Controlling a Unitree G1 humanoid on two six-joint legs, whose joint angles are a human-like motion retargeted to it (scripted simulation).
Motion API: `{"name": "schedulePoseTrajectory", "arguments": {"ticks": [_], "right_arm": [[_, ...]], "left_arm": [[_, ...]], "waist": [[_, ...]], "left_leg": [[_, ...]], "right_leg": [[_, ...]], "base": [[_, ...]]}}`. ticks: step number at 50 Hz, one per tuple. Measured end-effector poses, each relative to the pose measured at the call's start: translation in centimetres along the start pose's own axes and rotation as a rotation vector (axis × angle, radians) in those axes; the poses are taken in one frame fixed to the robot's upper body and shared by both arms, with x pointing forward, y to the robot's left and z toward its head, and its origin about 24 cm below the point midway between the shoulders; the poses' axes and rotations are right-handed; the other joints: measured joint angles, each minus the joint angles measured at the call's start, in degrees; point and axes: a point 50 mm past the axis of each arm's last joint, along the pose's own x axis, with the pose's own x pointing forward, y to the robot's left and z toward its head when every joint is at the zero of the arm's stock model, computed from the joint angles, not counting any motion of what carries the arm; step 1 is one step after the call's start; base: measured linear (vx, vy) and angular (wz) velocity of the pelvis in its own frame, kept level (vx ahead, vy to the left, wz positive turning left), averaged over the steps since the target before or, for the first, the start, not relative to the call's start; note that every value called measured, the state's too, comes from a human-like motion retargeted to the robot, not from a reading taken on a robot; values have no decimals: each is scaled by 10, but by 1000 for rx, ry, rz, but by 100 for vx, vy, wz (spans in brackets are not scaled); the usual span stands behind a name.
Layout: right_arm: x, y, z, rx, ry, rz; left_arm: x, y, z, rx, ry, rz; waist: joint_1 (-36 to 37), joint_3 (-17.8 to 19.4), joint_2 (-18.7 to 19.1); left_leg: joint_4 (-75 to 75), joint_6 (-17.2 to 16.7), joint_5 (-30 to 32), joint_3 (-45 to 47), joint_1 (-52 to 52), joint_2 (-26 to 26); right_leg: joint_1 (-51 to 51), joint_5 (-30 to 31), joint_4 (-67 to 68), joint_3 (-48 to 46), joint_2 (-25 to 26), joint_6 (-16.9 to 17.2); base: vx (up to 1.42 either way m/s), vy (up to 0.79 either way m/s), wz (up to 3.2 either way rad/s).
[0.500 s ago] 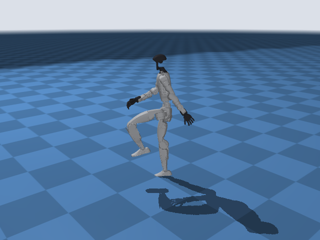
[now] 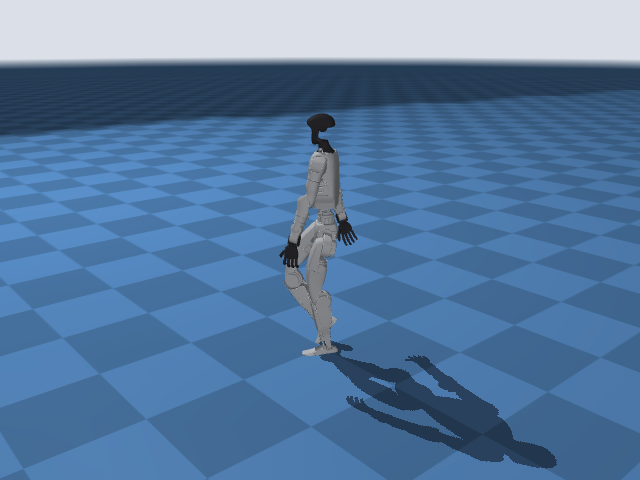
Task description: In place motions
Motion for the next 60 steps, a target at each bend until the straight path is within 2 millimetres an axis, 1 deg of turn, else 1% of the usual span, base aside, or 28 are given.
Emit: {"name": "schedulePoseTrajectory", "arguments": {"ticks": [1,3,5,8,11,13,15,18,19,22,25,26,27,28,30,32,34,35,37,39,41,45,48,51,53,55,57,60], "right_arm": [[-1,-5,-15,131,47,-17],[-5,-12,-38,380,114,-19],[-8,-17,-60,580,161,-1],[-14,-4,-111,767,285,-29],[-23,13,-157,862,409,-150],[-23,21,-162,894,424,-207],[-18,22,-148,889,390,-212],[-9,28,-120,839,309,-120],[-6,30,-108,803,272,-58],[0,36,-65,641,163,99],[2,36,-12,396,56,122],[1,34,10,285,9,120],[-1,33,34,173,-44,119],[-4,35,60,61,-106,127],[-24,43,132,-145,-303,149],[-74,43,223,-273,-640,127],[-159,39,304,-416,-1013,49],[-208,38,334,-496,-1186,-12],[-285,29,362,-553,-1456,-170],[-341,23,370,-549,-1656,-290],[-373,16,369,-503,-1790,-344],[-382,6,363,-451,-1874,-342],[-375,7,364,-485,-1840,-358],[-334,15,363,-482,-1721,-315],[-288,21,357,-467,-1575,-256],[-228,27,338,-453,-1371,-177],[-161,32,302,-440,-1131,-87],[-71,39,213,-390,-748,34]], "left_arm": [[-8,5,58,27,-174,-18],[-46,13,162,68,-519,-4],[-97,22,234,83,-827,58],[-151,35,275,110,-1107,118],[-165,26,282,135,-1202,99],[-170,13,287,161,-1235,62],[-170,7,288,162,-1241,40],[-142,-1,270,127,-1147,2],[-124,-5,256,114,-1076,-7],[-61,-20,189,80,-785,-43],[-8,-34,74,19,-374,-108],[1,-36,26,-22,-211,-124],[4,-40,-24,-71,-48,-137],[1,-42,-75,-133,118,-136],[-21,-47,-160,-287,406,-100],[-46,-53,-217,-459,581,-23],[-66,-58,-251,-655,664,44],[-74,-63,-263,-753,693,59],[-87,-70,-282,-850,741,98],[-100,-73,-298,-903,767,164],[-116,-71,-316,-938,793,229],[-148,-68,-348,-1017,872,352],[-131,-74,-332,-1107,816,354],[-105,-79,-305,-1129,720,270],[-88,-78,-285,-1087,655,180],[-73,-75,-265,-998,601,100],[-60,-66,-245,-878,551,66],[-38,-49,-205,-659,462,56]], "waist": [[-5,38,4],[-44,100,17],[-91,130,22],[-149,113,41],[-145,68,50],[-121,53,43],[-105,52,28],[-69,23,23],[-55,19,20],[-7,14,18],[16,-8,11],[22,-15,4],[32,-24,-4],[50,-36,-16],[84,-52,-43],[150,-19,-43],[165,37,-29],[182,66,-25],[228,108,-30],[282,136,-55],[337,146,-87],[392,120,-130],[371,115,-117],[324,88,-91],[290,57,-83],[254,22,-82],[214,-18,-82],[175,-62,-64]], "left_leg": [[2,9,3,9,0,7],[3,28,4,1,-3,13],[-1,39,6,22,-12,17],[-20,41,8,66,-19,43],[-27,40,5,77,-20,51],[-33,38,3,75,-12,42],[-40,34,2,71,0,33],[-53,20,3,74,5,22],[-56,16,0,81,18,24],[-58,2,-14,103,61,39],[-40,-4,-30,107,83,36],[-19,-5,-34,110,85,31],[7,-6,-29,122,85,27],[45,-8,-7,151,79,26],[243,-30,102,198,-13,72],[459,9,165,186,-154,146],[654,47,99,154,-272,230],[734,54,78,147,-327,278],[827,76,43,138,-430,313],[865,83,18,158,-503,307],[850,83,13,200,-546,273],[798,75,17,249,-577,212],[815,71,11,232,-537,225],[809,50,5,201,-439,235],[752,29,7,197,-351,213],[642,17,14,205,-250,158],[480,8,30,201,-146,84],[170,-25,80,169,16,-12]], "right_leg": [[-48,-10,72,4,-15,-11],[-157,-40,215,-3,-62,-35],[-279,-77,319,10,-95,-50],[-414,-112,373,-1,-86,-51],[-454,-123,359,-18,-78,-60],[-431,-124,335,-20,-81,-67],[-368,-119,301,-21,-86,-64],[-222,-110,210,-50,-105,-62],[-163,-101,164,-54,-94,-53],[27,-64,-24,-45,-24,-16],[220,-15,-287,-22,29,30],[277,-100,-363,-25,38,31],[322,-170,-431,-33,45,21],[346,-210,-481,-50,46,-11],[353,-211,-540,-15,24,-9],[333,-199,-534,38,20,6],[328,-190,-527,38,41,-3],[329,-186,-527,47,57,-17],[331,-179,-524,62,57,-31],[323,-176,-510,93,31,-37],[304,-172,-492,124,-5,-39],[262,-165,-462,147,-54,-36],[274,-158,-476,127,-40,-34],[303,-145,-514,94,-10,-30],[311,-141,-535,77,0,-20],[320,-146,-550,61,-5,-4],[327,-159,-557,40,-9,6],[326,-188,-535,27,11,3]], "base": [[-79,24,19],[-67,34,74],[-33,35,99],[16,2,80],[44,-19,-16],[11,-11,-54],[-4,-10,-55],[12,-17,-65],[14,-9,-86],[15,-6,-83],[17,-13,-22],[19,-16,-34],[24,-16,-87],[15,-19,-126],[-13,-27,-174],[-51,-35,-163],[-71,-31,-66],[-70,-18,-99],[-52,-11,-107],[-16,-11,-129],[21,0,-108],[34,13,-11],[-8,-2,39],[3,1,67],[11,5,83],[21,9,99],[31,10,100],[39,18,53]]}}
